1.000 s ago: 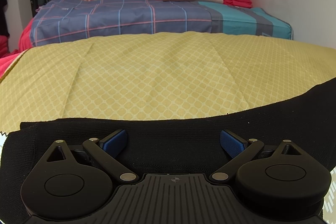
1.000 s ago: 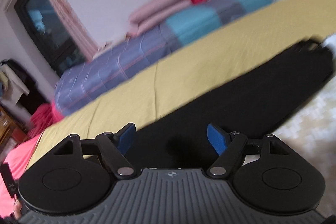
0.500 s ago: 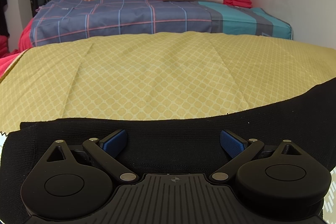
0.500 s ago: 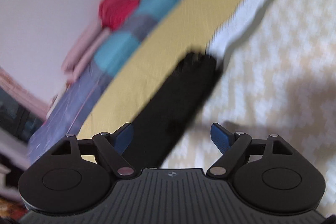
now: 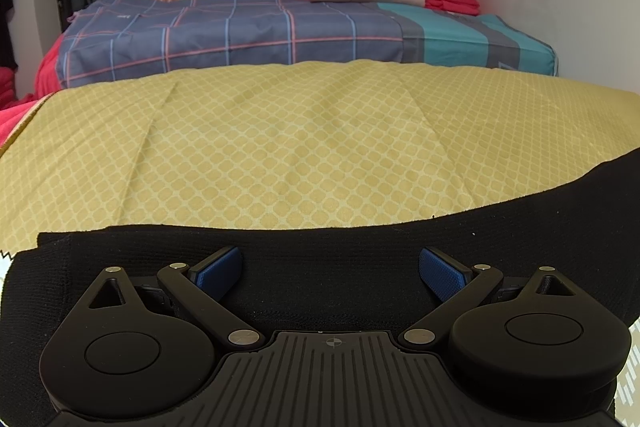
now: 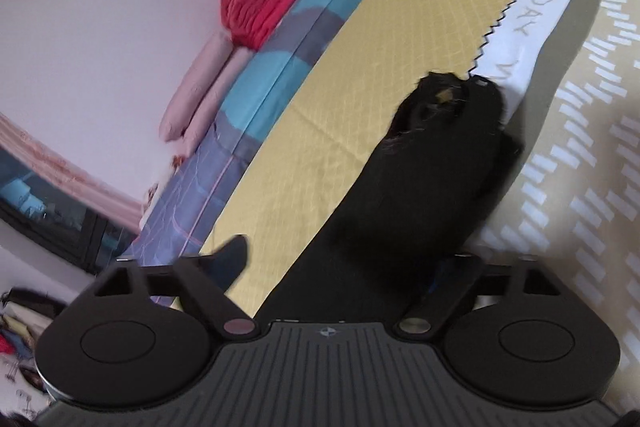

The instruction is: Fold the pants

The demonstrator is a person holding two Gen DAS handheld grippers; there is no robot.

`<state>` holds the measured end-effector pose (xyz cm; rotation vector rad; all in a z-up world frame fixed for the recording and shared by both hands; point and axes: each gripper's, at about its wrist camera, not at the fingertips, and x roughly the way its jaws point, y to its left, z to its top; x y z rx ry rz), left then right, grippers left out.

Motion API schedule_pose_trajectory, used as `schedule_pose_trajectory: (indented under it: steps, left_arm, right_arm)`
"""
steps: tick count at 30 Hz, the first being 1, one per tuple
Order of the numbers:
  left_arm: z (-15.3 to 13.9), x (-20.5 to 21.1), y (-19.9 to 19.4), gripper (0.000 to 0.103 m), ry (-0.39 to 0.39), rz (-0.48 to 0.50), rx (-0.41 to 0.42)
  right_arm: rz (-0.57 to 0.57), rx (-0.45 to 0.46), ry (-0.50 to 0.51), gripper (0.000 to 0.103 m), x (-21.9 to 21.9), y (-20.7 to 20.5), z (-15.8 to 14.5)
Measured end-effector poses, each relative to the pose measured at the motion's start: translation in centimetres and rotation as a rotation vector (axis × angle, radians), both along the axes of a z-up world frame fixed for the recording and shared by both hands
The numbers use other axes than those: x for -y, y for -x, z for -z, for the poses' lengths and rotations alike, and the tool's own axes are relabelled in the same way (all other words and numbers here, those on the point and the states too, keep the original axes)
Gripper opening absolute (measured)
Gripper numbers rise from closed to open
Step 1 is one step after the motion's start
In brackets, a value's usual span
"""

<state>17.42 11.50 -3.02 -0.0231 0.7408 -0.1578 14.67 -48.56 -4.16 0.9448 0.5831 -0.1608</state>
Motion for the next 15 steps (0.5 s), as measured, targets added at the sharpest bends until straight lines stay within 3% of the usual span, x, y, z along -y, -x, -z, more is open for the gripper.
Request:
schedule_pose_trajectory:
  steps: [4,7,9,10,15]
  left_arm:
    - [0.0,0.0,0.0,0.103,0.0,0.0,0.001]
    - [0.0,0.0,0.0,0.103,-0.001,0.001,0.001]
    - [0.0,0.0,0.0,0.103,0.0,0.001,0.002]
    - [-0.1,-0.1,0.1,0.103,0.0,-0.002,0.006]
    - [-1.6,-0.4,1.4,0.103,0.01,-0.033,0.104]
  right_arm:
    - [-0.109,0.034,-0.004,0.055,-2.1,0.8,1.0]
    - [-0.07,-0.025,0.124,0.019,-3.1,0.5,0.5]
    - [-0.03,-0.05,0.111,0.019,-3.1,0.3,0.4]
    - [-0.018,-0.068,0.168,0.019,-4.0,0.2,-0.3]
    - [-0.069,-0.044,0.779,0.019,-14.9,0.6,-5.3]
